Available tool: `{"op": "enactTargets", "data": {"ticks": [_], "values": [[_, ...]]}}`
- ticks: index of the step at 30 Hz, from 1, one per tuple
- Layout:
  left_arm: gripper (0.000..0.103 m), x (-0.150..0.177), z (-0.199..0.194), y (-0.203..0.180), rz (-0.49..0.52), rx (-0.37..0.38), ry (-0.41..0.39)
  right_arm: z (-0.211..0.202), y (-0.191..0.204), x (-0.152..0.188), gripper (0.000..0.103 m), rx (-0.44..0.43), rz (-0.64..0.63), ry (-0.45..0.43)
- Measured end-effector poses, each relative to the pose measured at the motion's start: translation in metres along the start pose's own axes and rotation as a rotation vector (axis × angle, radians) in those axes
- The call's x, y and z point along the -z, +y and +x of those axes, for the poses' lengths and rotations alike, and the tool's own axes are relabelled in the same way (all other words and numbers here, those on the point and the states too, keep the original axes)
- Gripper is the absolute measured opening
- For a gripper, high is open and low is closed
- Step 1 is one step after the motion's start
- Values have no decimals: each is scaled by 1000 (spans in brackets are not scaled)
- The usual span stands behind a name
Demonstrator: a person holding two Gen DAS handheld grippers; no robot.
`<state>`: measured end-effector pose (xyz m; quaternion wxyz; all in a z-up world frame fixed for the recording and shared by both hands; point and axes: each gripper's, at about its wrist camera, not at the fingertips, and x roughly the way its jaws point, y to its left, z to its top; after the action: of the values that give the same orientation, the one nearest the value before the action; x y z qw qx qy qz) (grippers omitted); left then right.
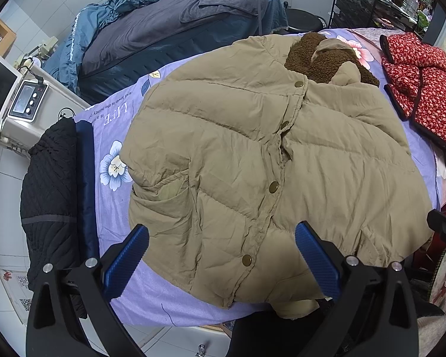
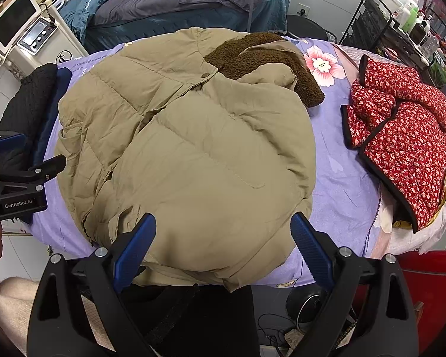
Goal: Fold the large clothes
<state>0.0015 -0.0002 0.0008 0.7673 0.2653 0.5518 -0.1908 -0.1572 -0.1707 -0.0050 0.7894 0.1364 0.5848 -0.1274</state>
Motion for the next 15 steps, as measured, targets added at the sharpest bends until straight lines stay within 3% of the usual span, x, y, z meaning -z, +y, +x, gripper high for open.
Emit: {"op": "enactTargets", "data": {"ticks": [15], "values": [[97, -2, 0, -1, 4, 0, -1, 3, -2, 0, 91, -3, -2, 2]]}}
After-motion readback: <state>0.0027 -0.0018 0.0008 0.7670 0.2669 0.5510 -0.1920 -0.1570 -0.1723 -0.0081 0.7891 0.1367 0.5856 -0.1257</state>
